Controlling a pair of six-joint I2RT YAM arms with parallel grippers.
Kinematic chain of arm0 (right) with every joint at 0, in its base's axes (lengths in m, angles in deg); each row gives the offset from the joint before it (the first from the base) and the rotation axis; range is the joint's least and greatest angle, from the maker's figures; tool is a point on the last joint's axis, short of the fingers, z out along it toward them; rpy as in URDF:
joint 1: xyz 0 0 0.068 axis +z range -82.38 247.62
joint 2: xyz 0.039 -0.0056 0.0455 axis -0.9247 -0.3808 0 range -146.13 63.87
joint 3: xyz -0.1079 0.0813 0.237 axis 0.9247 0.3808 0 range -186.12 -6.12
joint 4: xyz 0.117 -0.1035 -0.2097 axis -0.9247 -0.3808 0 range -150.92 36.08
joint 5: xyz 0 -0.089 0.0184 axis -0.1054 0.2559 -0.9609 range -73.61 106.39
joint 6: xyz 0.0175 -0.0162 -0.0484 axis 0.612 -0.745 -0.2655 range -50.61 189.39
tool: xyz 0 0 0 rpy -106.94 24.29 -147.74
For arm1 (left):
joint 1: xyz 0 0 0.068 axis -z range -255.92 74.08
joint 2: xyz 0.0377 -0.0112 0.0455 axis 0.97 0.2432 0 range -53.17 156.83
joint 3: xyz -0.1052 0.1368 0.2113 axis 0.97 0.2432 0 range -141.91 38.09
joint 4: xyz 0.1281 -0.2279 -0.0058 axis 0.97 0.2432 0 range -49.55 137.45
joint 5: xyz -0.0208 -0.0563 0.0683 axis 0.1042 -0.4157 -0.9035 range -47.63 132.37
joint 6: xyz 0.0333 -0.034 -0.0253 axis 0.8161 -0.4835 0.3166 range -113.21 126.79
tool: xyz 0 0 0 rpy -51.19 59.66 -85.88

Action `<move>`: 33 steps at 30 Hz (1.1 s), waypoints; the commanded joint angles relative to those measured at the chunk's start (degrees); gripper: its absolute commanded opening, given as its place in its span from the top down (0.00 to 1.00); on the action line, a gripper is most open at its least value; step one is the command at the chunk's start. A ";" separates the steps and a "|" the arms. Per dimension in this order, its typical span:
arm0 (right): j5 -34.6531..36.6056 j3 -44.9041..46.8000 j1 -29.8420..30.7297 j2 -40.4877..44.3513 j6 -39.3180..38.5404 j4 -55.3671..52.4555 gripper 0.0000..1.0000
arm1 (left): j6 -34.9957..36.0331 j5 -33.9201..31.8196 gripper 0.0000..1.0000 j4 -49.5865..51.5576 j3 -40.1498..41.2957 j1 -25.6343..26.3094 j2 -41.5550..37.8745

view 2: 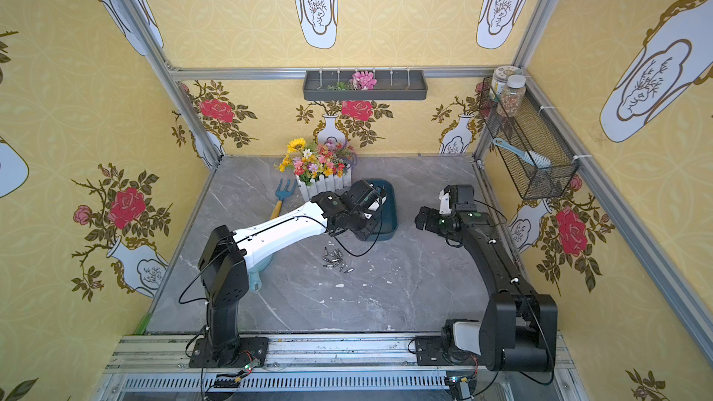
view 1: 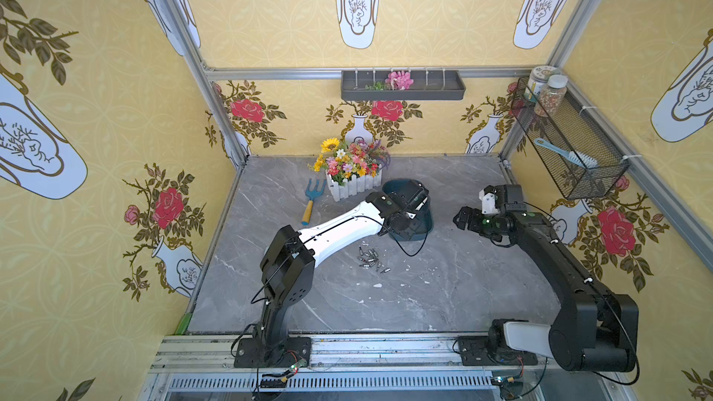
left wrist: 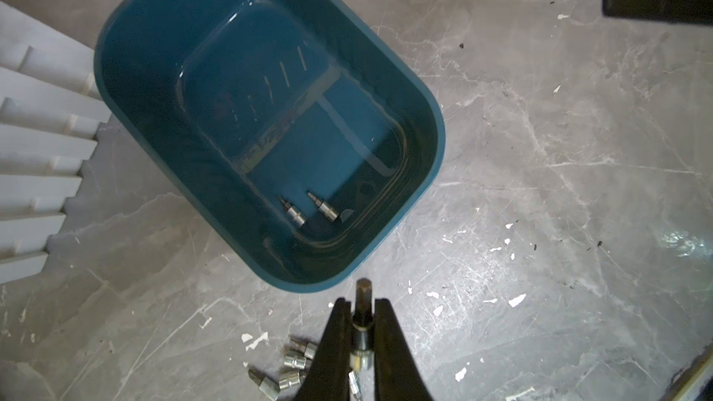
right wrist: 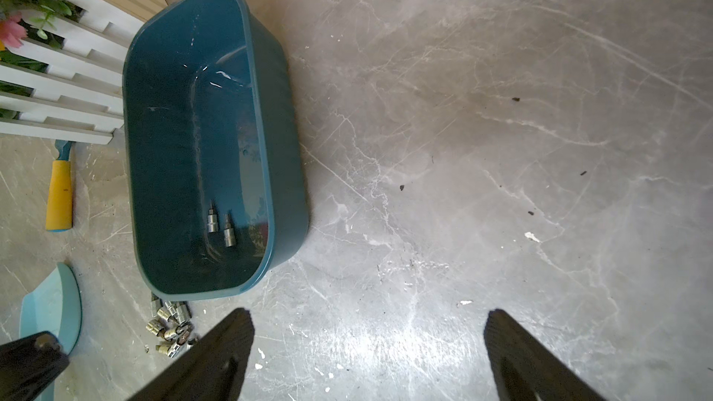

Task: Put the bit on the desktop into the storage box
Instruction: Place the screwdriver bit in the storage box.

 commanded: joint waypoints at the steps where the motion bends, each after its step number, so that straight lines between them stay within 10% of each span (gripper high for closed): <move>1: -0.43 0.12 -0.05 0.62 -0.21 0.77 0.03 | 2.36 -0.43 0.89 1.02 -1.99 -0.28 1.73; 33: -1.13 0.04 -0.27 0.21 -0.25 0.09 0.03 | 5.49 7.22 0.94 -1.59 -12.89 -6.79 16.56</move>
